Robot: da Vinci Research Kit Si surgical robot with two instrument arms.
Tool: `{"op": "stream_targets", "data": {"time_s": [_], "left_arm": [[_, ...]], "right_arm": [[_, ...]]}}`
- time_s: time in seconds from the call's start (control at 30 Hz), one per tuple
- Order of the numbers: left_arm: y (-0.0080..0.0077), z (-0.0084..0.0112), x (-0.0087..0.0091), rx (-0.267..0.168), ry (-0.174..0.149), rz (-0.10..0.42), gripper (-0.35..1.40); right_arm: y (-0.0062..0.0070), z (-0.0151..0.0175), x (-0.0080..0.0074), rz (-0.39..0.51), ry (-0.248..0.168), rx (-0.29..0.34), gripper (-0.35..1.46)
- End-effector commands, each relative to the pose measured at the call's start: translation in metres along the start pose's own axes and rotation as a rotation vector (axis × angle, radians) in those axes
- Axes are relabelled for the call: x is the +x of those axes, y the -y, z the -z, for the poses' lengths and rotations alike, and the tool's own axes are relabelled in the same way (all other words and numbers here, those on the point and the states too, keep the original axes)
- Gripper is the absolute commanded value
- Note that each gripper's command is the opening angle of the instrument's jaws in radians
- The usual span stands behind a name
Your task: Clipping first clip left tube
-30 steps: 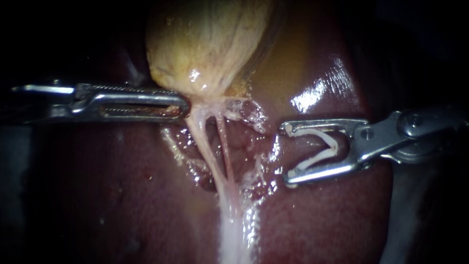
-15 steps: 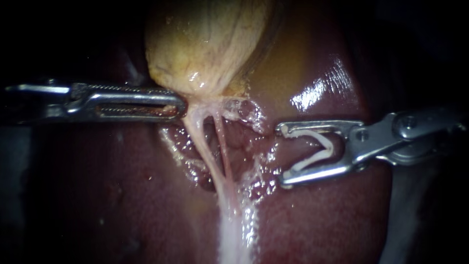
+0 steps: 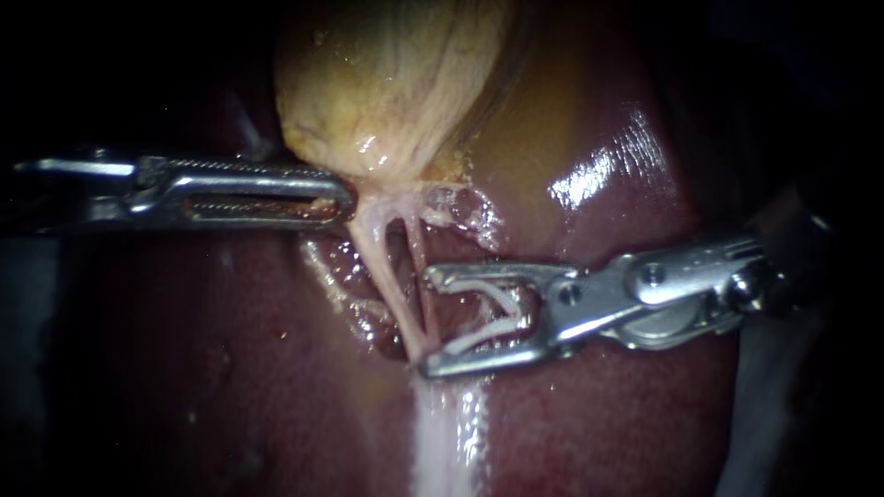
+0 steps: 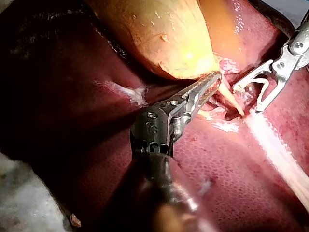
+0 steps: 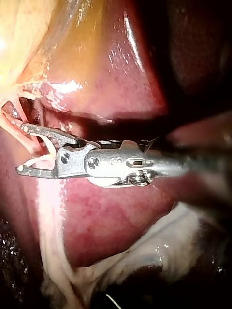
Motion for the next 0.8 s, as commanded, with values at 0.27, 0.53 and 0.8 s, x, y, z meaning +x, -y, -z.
{"op": "stream_targets", "data": {"time_s": [0.27,0.53,0.8], "left_arm": [[-0.0004,-0.0001,0.0001,0.003,-0.001,0.001,-0.35],[-0.0004,-0.0004,0.0001,0.004,-0.002,0.001,-0.35],[-0.0004,-0.0005,0.0002,0.004,-0.002,0.001,-0.35]], "right_arm": [[-0.0009,-0.0015,-0.0014,-0.016,0.012,0.007,0.49],[-0.0001,-0.0043,-0.0021,-0.027,0.015,0.051,0.49],[0.0004,-0.0056,-0.0028,-0.053,0.019,0.075,0.49]]}}
